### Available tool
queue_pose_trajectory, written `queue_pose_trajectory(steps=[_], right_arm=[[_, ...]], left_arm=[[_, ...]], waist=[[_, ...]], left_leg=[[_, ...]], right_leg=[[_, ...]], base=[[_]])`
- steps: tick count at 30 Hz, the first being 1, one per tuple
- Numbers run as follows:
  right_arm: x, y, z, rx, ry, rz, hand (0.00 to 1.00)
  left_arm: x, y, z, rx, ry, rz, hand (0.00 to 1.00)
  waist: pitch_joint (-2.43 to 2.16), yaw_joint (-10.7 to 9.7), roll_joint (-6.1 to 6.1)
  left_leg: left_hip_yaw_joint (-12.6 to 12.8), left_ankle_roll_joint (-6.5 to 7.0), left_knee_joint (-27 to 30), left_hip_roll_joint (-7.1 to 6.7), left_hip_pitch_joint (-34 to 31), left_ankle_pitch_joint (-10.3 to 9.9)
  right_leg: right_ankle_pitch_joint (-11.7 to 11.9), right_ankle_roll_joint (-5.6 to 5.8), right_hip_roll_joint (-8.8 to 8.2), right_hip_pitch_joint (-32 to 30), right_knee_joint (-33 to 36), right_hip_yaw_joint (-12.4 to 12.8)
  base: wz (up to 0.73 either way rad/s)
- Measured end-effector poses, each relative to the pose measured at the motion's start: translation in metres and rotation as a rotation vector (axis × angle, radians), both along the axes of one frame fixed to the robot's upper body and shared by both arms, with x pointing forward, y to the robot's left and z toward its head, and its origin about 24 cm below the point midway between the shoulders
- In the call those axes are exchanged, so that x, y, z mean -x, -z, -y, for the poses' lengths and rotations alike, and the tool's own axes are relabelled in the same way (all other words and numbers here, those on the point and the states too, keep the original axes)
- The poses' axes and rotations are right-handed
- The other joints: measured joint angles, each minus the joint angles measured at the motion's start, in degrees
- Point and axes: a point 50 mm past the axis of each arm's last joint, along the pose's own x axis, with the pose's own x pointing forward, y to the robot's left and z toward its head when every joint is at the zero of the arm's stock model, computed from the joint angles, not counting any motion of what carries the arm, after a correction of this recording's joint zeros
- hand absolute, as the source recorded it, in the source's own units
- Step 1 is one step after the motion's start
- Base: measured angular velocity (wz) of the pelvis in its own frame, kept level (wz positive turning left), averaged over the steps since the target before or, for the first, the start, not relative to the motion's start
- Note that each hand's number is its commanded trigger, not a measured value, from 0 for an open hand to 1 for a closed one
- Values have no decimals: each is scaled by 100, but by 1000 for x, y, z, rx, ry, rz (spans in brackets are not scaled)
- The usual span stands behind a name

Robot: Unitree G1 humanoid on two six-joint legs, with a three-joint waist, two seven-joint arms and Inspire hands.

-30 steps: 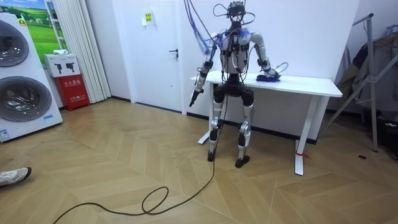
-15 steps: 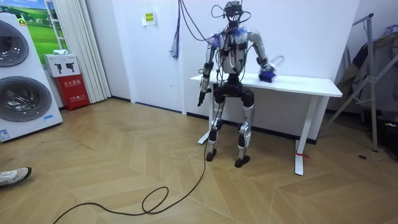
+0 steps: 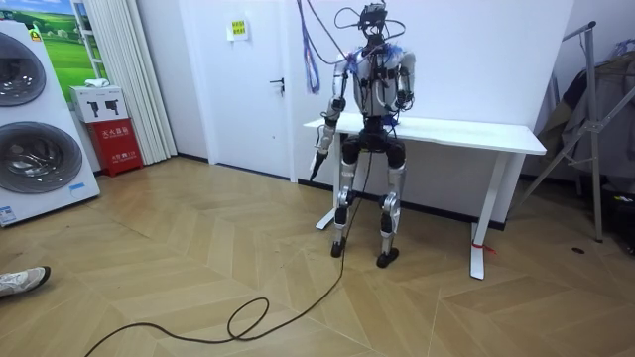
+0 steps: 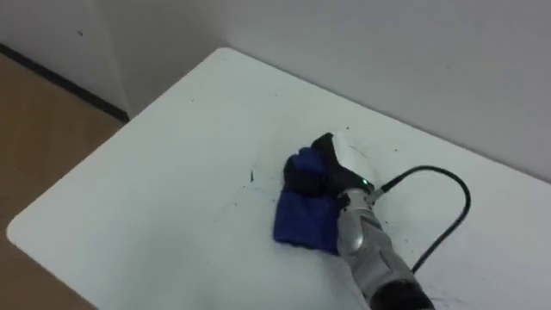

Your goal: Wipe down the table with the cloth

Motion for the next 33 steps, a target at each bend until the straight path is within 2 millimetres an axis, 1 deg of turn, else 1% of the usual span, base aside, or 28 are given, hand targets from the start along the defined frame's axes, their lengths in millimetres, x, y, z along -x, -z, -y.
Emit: queue_pose_trajectory(steps=[1,2,3,4,5,6,7,9,10,11,12,13,14,15,17,19,20,21,22,23,24,25,27,28,29,30,32,33], right_arm=[[7,3,7,8,30,4,100],[22,8,24,31,100,13,100],[38,12,43,57,176,20,100],[46,14,53,71,223,24,100],[64,17,70,96,317,26,100],[79,19,84,113,399,33,100],[87,19,91,120,439,34,100],[116,19,118,159,580,32,100],[123,18,125,162,615,29,100],[135,17,137,163,685,20,100],[147,18,147,167,737,0,100],[159,19,156,169,783,-28,100],[162,19,161,166,805,-41,100],[168,19,168,153,837,-64,100],[172,18,175,142,860,-89,100],[164,17,176,122,856,-91,100],[155,17,174,112,846,-96,100],[144,16,172,105,835,-104,100],[137,15,170,105,824,-109,100],[117,12,163,105,781,-120,100],[86,7,150,116,689,-124,100],[68,1,139,118,623,-113,100],[2,-31,77,165,256,-5,100],[-10,-38,61,185,175,22,100],[-34,-52,31,211,39,69,100],[-48,-64,14,229,-39,104,100],[-56,-72,9,240,-67,125,100],[-56,-67,11,251,-66,103,100]], left_arm=[[-2,-1,-2,-12,6,3,0],[-3,-2,-5,-28,9,7,0],[-4,-4,-8,-48,16,9,0],[-5,-4,-10,-57,11,14,0],[-9,-6,-14,-80,11,25,0],[-10,-7,-16,-92,7,31,0],[-11,-7,-17,-98,2,35,0],[-10,-9,-20,-111,-18,44,0],[-9,-10,-21,-117,-21,47,0],[-8,-12,-24,-130,-19,53,0],[-6,-14,-27,-142,-17,55,0],[-6,-16,-28,-154,-19,61,0],[-6,-16,-29,-159,-24,65,0],[-7,-16,-29,-160,-29,76,0],[-6,-16,-29,-150,-48,92,0],[-6,-16,-28,-142,-64,97,0],[-7,-15,-28,-136,-70,100,0],[-7,-14,-25,-120,-75,101,0],[-7,-13,-22,-109,-76,98,0],[-9,-9,-17,-85,-76,91,0],[-11,-6,-11,-65,-65,83,0],[-13,-5,-8,-54,-58,84,0],[-26,-3,0,-20,-4,94,0],[-30,-3,1,-17,2,102,0],[-37,-3,3,-8,19,112,0],[-41,-3,7,10,35,114,0],[-37,-2,10,16,46,103,0],[-28,-1,9,8,34,79,0]], waist=[[-12,-83,21],[-85,-237,38],[-130,-337,52],[-129,-343,57],[-134,-420,53],[-143,-540,68],[-147,-582,75],[-148,-802,57],[-147,-873,38],[-151,-958,4],[-172,-1015,-44],[-210,-1037,-102],[-222,-1044,-127],[-211,-1050,-170],[-218,-1043,-188],[-208,-1040,-168],[-199,-1003,-158],[-194,-931,-137],[-188,-897,-117],[-175,-826,-88],[-127,-777,-43],[-93,-738,-13],[48,-544,51],[55,-511,56],[63,-489,49],[56,-401,57],[41,-180,40],[39,-129,38]], left_leg=[[12,8,0,-15,18,5],[65,27,0,-48,26,17],[122,36,-6,-71,56,18],[210,40,-9,-72,98,19],[295,69,-2,-73,143,3],[300,151,0,-78,154,-28],[309,158,5,-81,159,-32],[309,205,18,-110,144,-57],[292,210,32,-118,109,-69],[278,209,48,-133,98,-72],[278,228,96,-140,89,-69],[277,247,135,-140,44,-93],[275,252,149,-140,29,-102],[272,259,187,-139,22,-126],[281,264,212,-138,44,-159],[302,266,200,-136,113,-170],[343,265,164,-128,163,-171],[464,258,107,-101,252,-176],[535,240,103,-73,272,-190],[609,214,103,-43,271,-213],[610,220,106,-33,250,-216],[603,221,106,-26,232,-216],[419,226,114,-20,127,-210],[339,225,127,-20,85,-209],[172,213,160,-19,-6,-196],[62,199,166,-20,-63,-178],[-46,233,107,-40,-70,-115],[-150,235,119,-64,-50,-98]], right_leg=[[-13,18,-14,21,2,16],[-23,33,-48,30,12,31],[-27,47,-70,53,18,73],[-29,51,-73,75,17,149],[-46,72,-71,114,-4,259],[-71,83,-67,119,19,316],[-76,97,-68,121,15,339],[-77,112,-69,122,25,472],[-75,110,-73,121,26,471],[-61,101,-84,113,28,472],[-44,88,-89,112,36,483],[-42,89,-89,113,57,490],[-40,93,-89,113,67,490],[-37,96,-92,107,106,497],[-30,103,-94,124,121,512],[-14,100,-93,153,122,515],[-13,100,-91,190,120,527],[0,86,-69,183,127,652],[23,72,-52,164,136,692],[56,31,-20,89,196,786],[107,-19,16,-71,280,842],[141,-53,49,-157,314,879],[255,-164,168,-363,317,918],[266,-182,192,-404,312,918],[267,-199,239,-436,291,903],[246,-219,258,-417,229,858],[204,-211,260,-395,197,838],[183,-188,244,-356,161,746]], base=[[8],[8],[0],[-6],[-5],[0],[0],[0],[8],[8],[4],[0],[0],[0],[-5],[-11],[-29],[-40],[-64],[-79],[-85],[-88],[-61],[-7],[27],[42],[48],[53]])
